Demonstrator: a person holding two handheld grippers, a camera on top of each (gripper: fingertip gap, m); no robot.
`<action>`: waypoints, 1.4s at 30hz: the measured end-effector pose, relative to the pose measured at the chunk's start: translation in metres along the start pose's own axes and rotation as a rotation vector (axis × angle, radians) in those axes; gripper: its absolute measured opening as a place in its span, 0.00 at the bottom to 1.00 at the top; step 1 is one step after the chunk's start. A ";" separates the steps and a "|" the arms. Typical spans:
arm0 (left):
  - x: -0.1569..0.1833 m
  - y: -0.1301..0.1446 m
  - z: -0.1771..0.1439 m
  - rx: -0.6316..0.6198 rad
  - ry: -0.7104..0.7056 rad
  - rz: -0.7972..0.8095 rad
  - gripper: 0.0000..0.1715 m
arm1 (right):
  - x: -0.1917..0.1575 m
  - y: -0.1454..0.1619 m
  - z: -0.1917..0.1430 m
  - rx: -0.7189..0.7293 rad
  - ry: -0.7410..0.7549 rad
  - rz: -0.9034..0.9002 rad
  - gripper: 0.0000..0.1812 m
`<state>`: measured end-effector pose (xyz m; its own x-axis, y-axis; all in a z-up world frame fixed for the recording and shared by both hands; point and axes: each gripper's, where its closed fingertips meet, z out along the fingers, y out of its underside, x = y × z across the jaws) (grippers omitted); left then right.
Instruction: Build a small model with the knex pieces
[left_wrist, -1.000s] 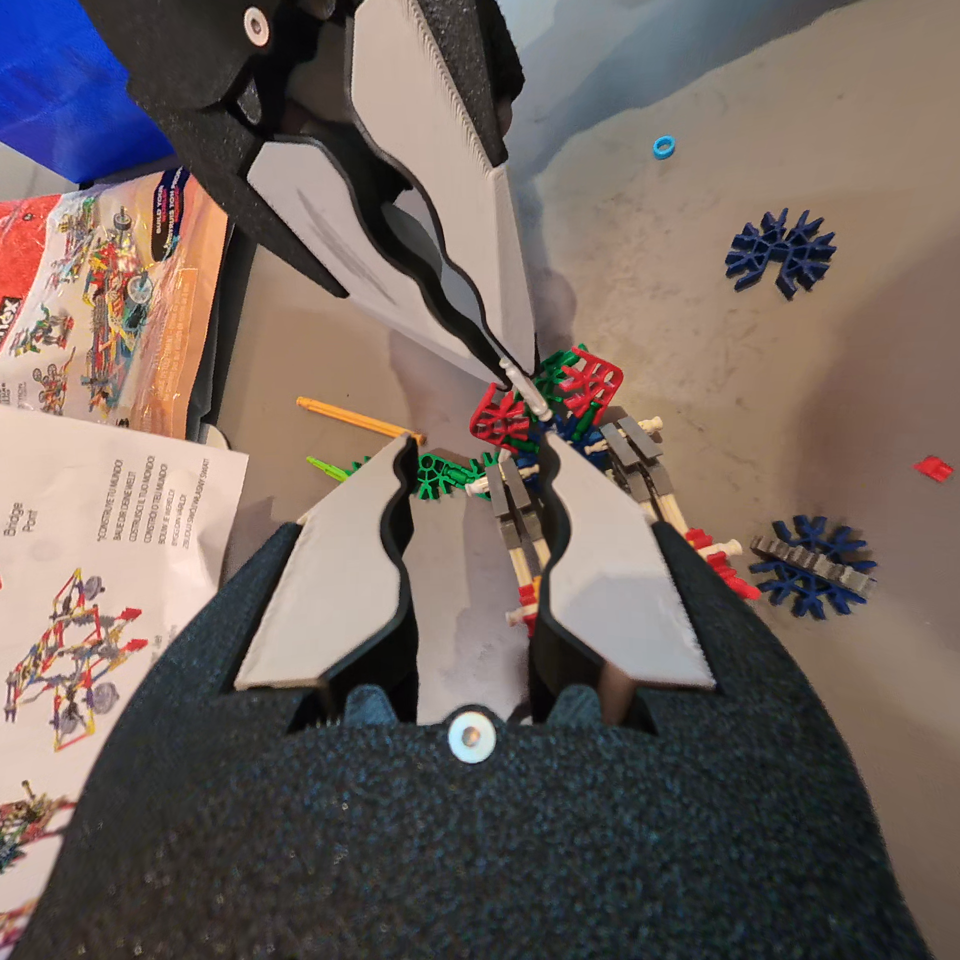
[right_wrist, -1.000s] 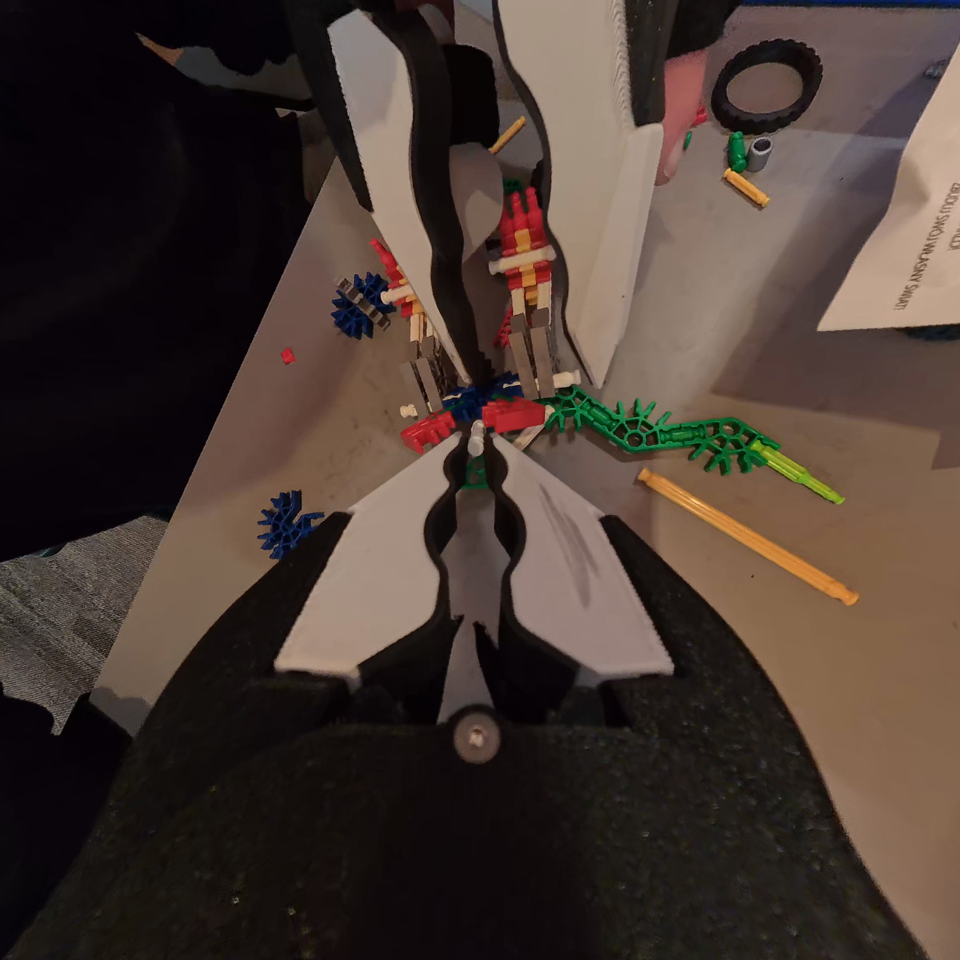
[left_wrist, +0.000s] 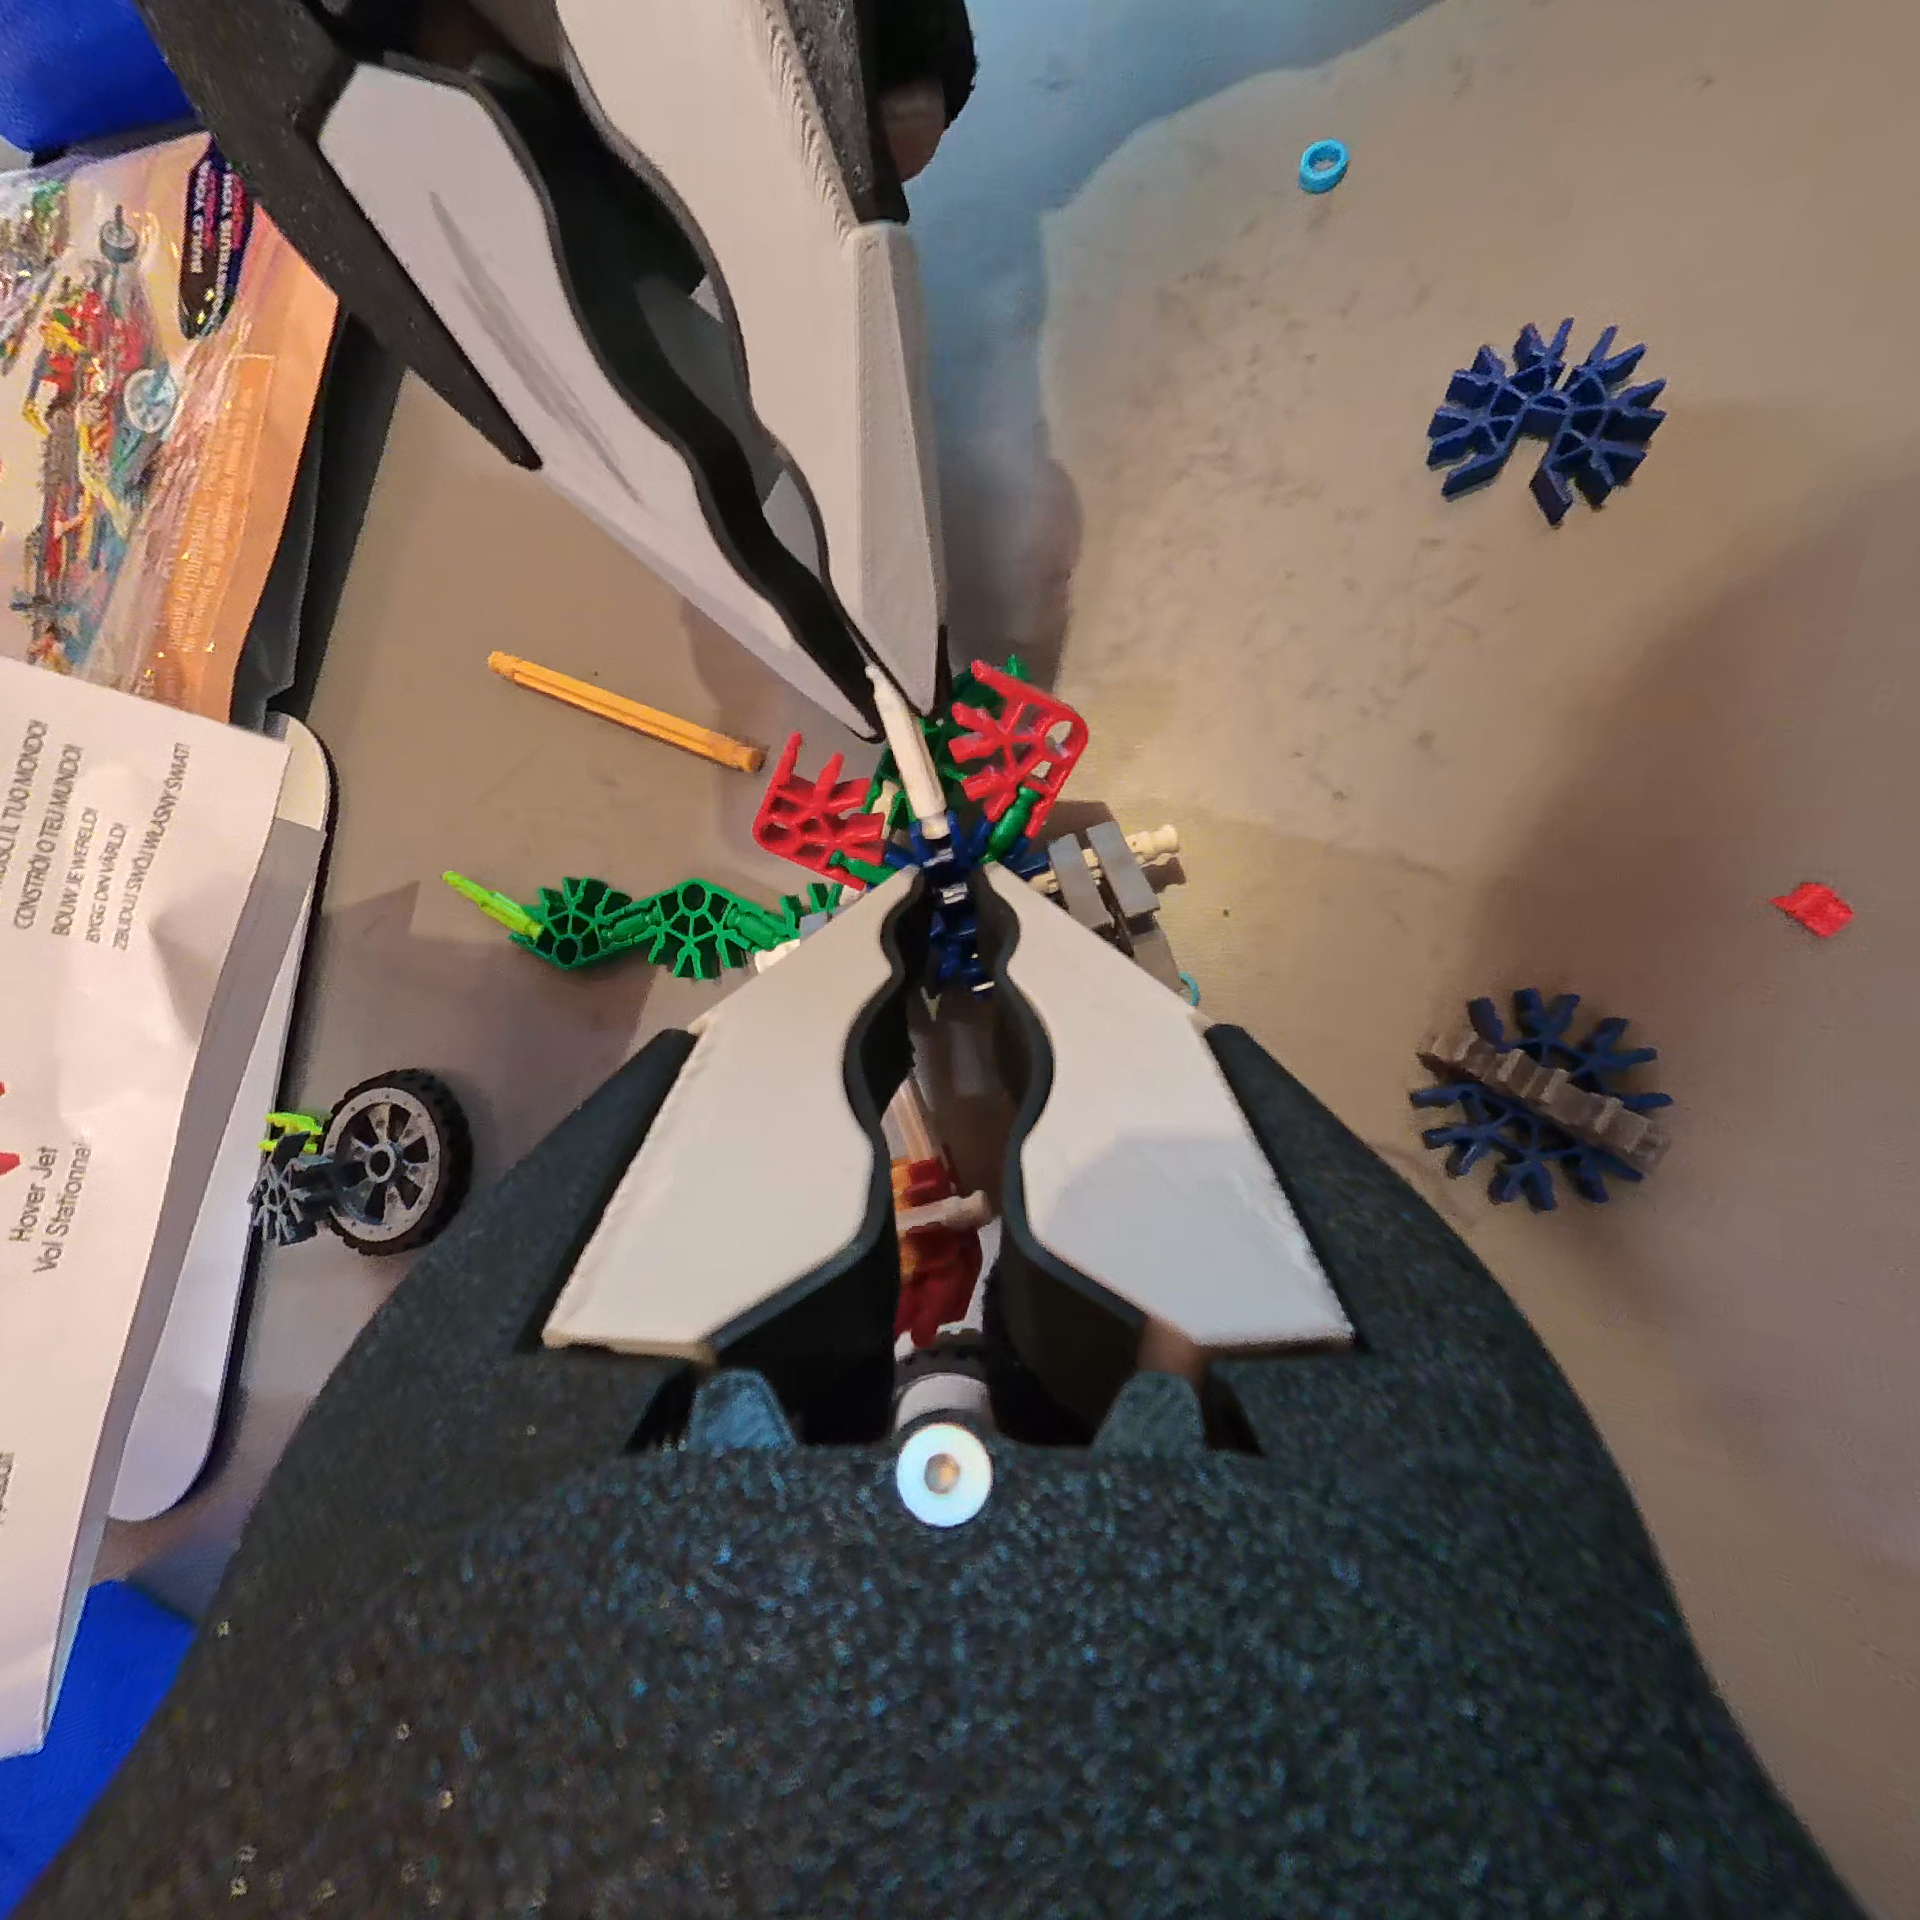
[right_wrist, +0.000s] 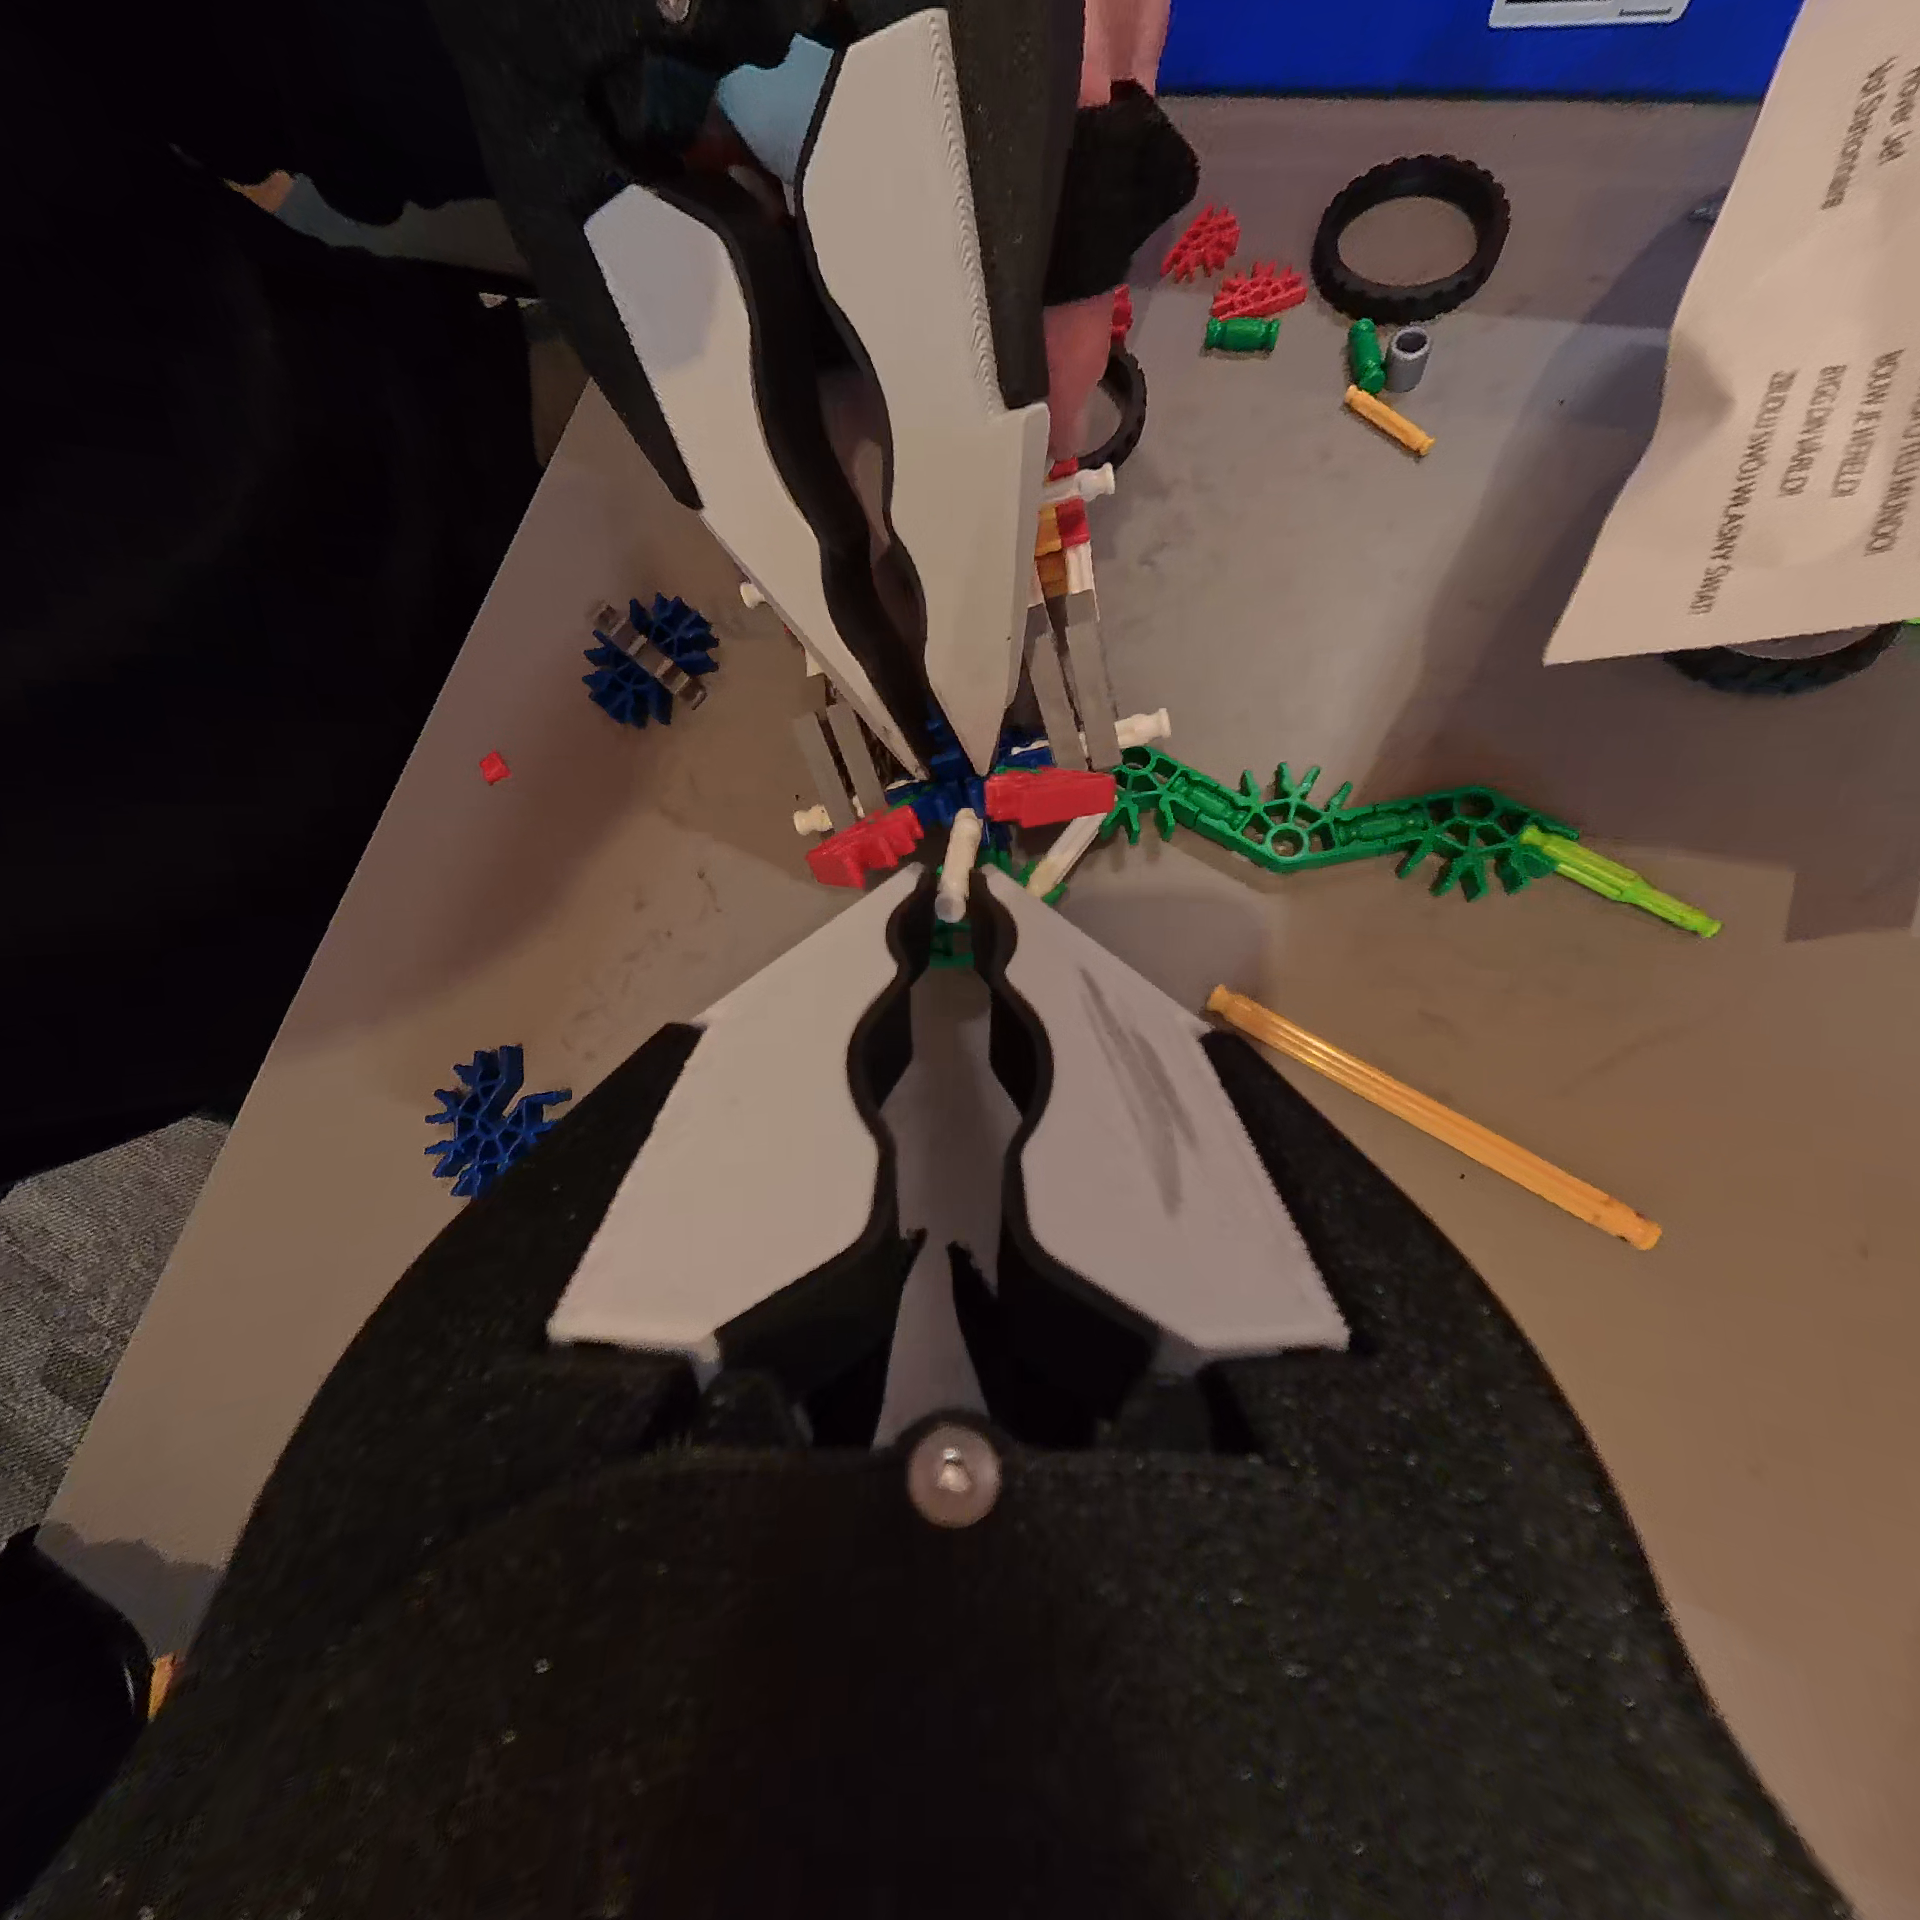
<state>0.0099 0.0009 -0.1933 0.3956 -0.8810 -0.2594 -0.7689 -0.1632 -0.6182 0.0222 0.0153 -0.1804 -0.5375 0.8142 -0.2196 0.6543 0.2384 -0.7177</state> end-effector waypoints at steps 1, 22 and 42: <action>-0.001 0.000 0.000 0.003 0.000 -0.003 0.04 | 0.001 -0.001 0.000 0.003 0.002 0.000 0.03; -0.011 0.005 -0.002 0.049 -0.009 -0.047 0.04 | 0.014 0.004 -0.002 0.013 0.016 0.050 0.03; -0.012 0.006 -0.002 0.058 0.001 -0.031 0.04 | 0.016 -0.002 0.004 0.052 0.004 0.089 0.03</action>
<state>-0.0011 0.0095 -0.1924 0.4183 -0.8763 -0.2391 -0.7262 -0.1645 -0.6676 0.0103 0.0263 -0.1850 -0.4761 0.8329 -0.2820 0.6709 0.1367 -0.7289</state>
